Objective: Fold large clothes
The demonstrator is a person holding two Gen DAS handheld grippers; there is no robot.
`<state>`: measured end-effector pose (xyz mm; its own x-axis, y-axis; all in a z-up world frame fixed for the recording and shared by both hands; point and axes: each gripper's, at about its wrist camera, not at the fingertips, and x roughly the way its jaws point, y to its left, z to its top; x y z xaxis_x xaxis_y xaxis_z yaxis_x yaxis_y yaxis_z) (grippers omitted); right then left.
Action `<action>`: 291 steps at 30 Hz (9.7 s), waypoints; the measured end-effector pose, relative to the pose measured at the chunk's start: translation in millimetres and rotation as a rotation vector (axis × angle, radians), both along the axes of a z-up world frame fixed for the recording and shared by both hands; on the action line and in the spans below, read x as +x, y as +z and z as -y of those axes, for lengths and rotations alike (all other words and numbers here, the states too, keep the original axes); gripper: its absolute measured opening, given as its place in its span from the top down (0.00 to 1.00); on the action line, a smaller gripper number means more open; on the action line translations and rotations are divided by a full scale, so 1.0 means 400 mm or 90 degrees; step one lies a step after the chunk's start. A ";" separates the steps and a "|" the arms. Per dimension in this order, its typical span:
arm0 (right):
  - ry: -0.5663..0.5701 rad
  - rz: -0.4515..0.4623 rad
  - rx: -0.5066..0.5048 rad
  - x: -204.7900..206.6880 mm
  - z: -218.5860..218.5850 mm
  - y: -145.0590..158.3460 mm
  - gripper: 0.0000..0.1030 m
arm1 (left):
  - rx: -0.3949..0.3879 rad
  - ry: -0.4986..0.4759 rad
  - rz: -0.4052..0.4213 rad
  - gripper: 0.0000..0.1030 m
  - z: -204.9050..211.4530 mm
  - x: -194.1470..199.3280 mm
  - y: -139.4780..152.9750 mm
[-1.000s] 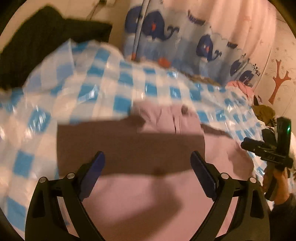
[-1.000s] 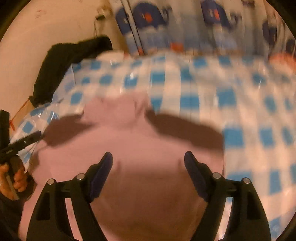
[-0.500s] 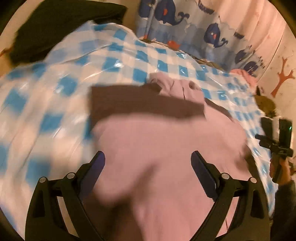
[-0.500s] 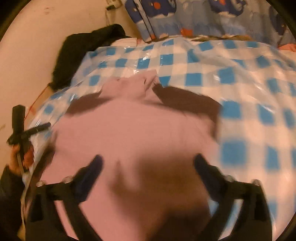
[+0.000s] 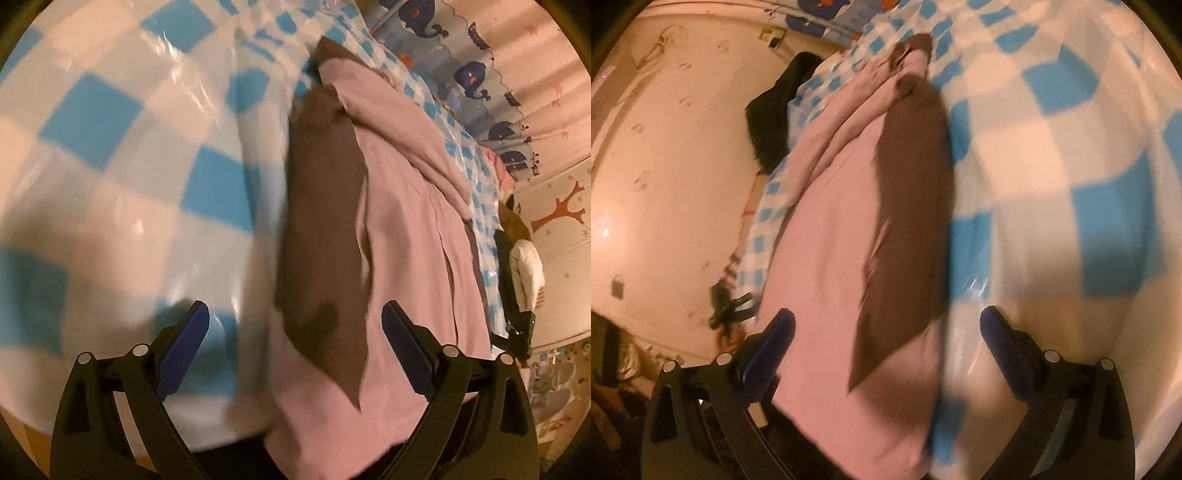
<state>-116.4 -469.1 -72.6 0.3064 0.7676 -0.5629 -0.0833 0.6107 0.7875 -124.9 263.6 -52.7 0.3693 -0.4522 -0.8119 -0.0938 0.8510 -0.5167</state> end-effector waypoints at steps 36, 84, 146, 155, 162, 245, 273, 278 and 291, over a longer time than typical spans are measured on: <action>0.060 -0.003 0.068 -0.089 -0.118 0.009 0.73 | -0.015 -0.082 0.027 0.88 0.161 -0.125 0.021; -0.022 0.190 0.354 -0.485 -0.050 0.090 0.75 | -0.256 -0.062 0.152 0.91 0.035 -0.597 0.196; 0.075 0.287 0.425 -0.585 -0.082 0.093 0.65 | -0.308 -0.238 0.274 0.85 0.057 -0.704 0.203; 0.128 0.258 0.434 -0.575 -0.093 0.066 0.65 | -0.362 -0.247 0.258 0.85 -0.004 -0.690 0.172; 0.179 0.238 0.421 -0.586 -0.123 0.042 0.64 | -0.369 -0.230 0.223 0.85 -0.044 -0.634 0.148; -0.037 0.109 -0.465 0.777 -0.497 0.042 0.07 | 0.029 -0.159 0.102 0.29 0.478 0.690 0.063; -0.159 0.111 -0.379 0.576 -0.234 -0.035 0.05 | 0.003 -0.058 0.180 0.13 0.333 0.540 -0.004; -0.152 0.094 -0.407 0.592 -0.235 -0.024 0.05 | 0.054 -0.056 0.179 0.13 0.350 0.537 -0.002; -0.034 0.250 -0.474 0.392 -0.522 0.061 0.05 | 0.072 0.040 0.215 0.13 0.237 0.362 0.003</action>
